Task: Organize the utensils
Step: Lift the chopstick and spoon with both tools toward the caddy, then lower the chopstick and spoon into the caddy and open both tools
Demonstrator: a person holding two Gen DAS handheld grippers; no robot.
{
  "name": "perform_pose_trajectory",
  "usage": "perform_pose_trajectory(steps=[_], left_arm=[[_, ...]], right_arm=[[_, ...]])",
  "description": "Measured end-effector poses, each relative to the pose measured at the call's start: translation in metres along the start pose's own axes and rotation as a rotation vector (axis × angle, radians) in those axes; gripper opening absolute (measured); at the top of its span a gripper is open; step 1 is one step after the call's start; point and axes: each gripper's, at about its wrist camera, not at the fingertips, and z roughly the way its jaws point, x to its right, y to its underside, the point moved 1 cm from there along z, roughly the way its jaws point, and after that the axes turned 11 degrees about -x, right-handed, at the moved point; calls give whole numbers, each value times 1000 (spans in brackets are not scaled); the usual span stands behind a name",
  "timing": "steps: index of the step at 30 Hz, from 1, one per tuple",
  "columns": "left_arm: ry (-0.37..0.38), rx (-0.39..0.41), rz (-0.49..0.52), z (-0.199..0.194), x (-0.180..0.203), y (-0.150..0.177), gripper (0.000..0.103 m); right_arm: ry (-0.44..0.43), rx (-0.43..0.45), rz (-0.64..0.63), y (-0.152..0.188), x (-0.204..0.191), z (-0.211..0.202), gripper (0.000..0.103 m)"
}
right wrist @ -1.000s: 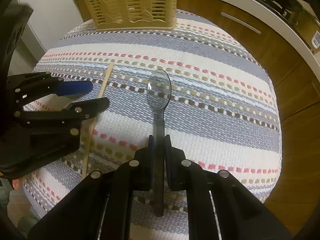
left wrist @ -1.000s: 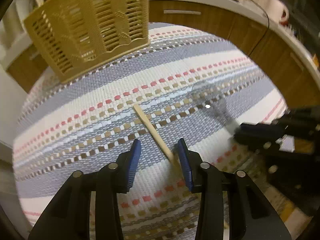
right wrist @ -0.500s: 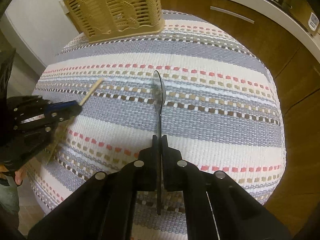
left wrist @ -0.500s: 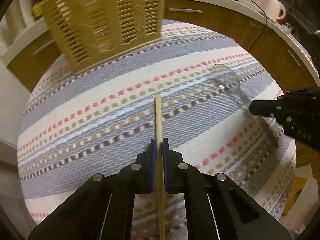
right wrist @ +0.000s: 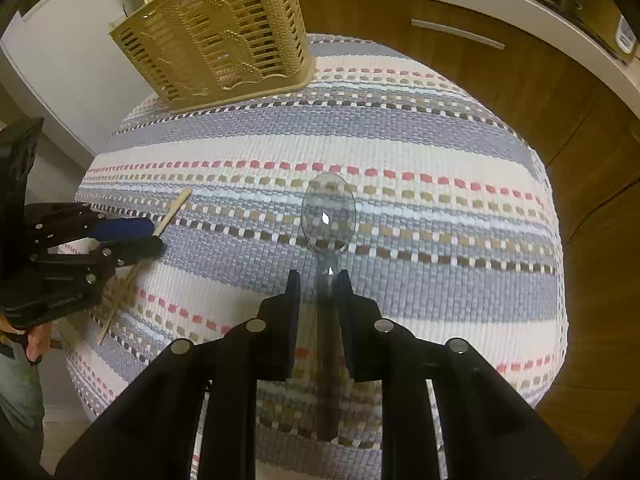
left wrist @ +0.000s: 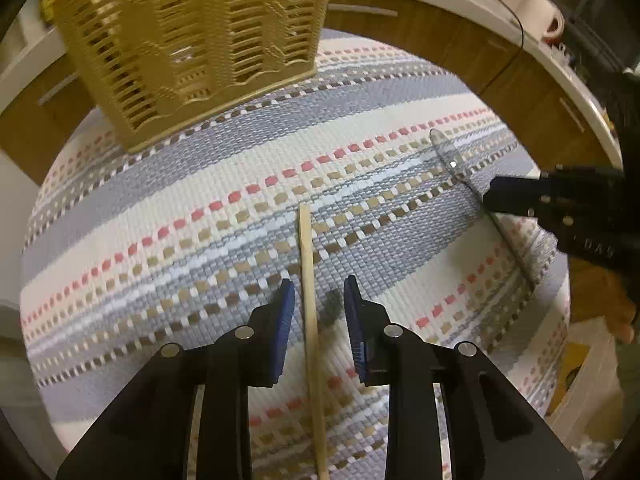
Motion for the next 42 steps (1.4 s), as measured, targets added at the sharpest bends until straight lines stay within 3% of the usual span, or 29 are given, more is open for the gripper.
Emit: perform_pose_trajectory(steps=[8, 17, 18, 20, 24, 32, 38, 42], left_arm=[[-2, -77, 51, 4, 0, -16, 25], [-82, -120, 105, 16, 25, -31, 26], [-98, -119, 108, 18, 29, -32, 24], [-146, -109, 113, 22, 38, -33, 5], [-143, -71, 95, 24, 42, -33, 4], [-26, 133, 46, -20, 31, -19, 4], [9, 354, 98, -78, 38, -11, 4], [19, 492, 112, -118, 35, -15, 4]], right_arm=[[-27, -61, 3, -34, 10, 8, 35], [64, -109, -32, -53, -1, 20, 35], [93, -113, -43, -52, -5, 21, 30], [143, -111, -71, -51, -11, 23, 30], [148, -103, -81, -47, -16, 22, 29], [46, 13, -71, -32, -13, -16, 29], [-67, 246, -73, -13, -4, -82, 29], [-103, 389, -59, -23, -5, -117, 29]])
